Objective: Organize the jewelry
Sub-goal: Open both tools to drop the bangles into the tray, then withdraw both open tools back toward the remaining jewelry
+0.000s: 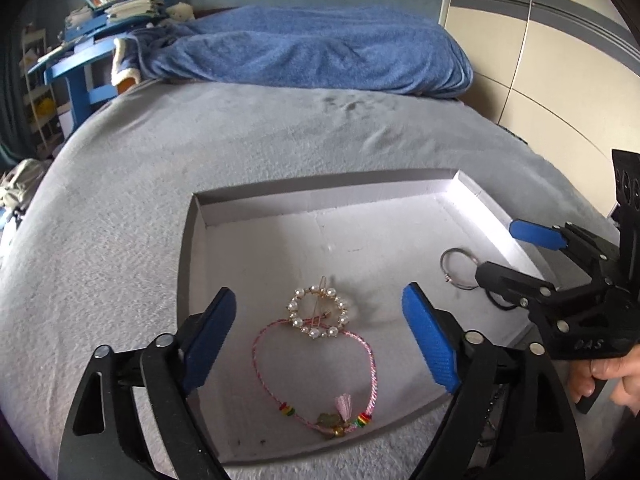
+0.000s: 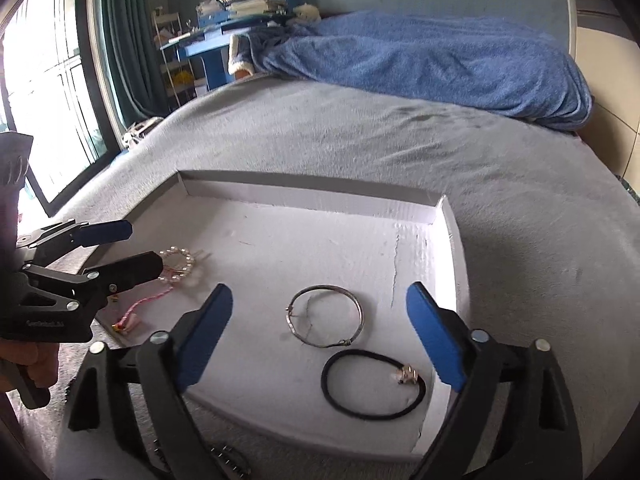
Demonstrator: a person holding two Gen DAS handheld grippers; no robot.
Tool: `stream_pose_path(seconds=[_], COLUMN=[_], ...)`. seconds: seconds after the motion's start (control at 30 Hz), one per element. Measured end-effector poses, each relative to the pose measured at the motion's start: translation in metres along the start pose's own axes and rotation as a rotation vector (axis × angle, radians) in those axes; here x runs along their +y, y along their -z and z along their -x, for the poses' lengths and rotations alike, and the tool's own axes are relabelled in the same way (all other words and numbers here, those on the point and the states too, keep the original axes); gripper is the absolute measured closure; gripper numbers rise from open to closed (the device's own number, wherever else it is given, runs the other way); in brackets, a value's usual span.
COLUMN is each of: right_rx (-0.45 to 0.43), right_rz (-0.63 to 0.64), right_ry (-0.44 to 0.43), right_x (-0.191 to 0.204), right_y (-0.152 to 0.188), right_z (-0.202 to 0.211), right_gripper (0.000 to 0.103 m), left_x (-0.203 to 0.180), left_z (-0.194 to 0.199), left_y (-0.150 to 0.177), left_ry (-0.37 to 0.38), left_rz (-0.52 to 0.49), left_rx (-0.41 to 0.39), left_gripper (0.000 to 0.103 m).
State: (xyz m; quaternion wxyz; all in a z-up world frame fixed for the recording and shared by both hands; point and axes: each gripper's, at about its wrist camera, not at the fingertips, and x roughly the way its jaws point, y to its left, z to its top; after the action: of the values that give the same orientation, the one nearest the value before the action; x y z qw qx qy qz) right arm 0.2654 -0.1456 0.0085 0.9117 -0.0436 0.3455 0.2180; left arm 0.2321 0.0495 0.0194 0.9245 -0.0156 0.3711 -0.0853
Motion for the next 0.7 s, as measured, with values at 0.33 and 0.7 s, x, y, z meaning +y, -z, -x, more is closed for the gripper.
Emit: stream_pose_path(seconds=[0.33, 0.7], right_rx=[-0.078, -0.093], right_rz=[-0.022, -0.074], right_ry=[0.051, 0.067], right_x=[0.000, -0.004], right_y=[0.020, 0.053], right_z=[0.039, 0.071], right_gripper=[0.006, 0.006], left_x=[0.004, 0.018], left_z=[0.040, 0.076], left_y=[0.017, 0.054], left_ry=[-0.024, -0.052], left_rz=[0.043, 0.123], left_rx=[-0.044, -0.050], left_gripper=[0.010, 0.009])
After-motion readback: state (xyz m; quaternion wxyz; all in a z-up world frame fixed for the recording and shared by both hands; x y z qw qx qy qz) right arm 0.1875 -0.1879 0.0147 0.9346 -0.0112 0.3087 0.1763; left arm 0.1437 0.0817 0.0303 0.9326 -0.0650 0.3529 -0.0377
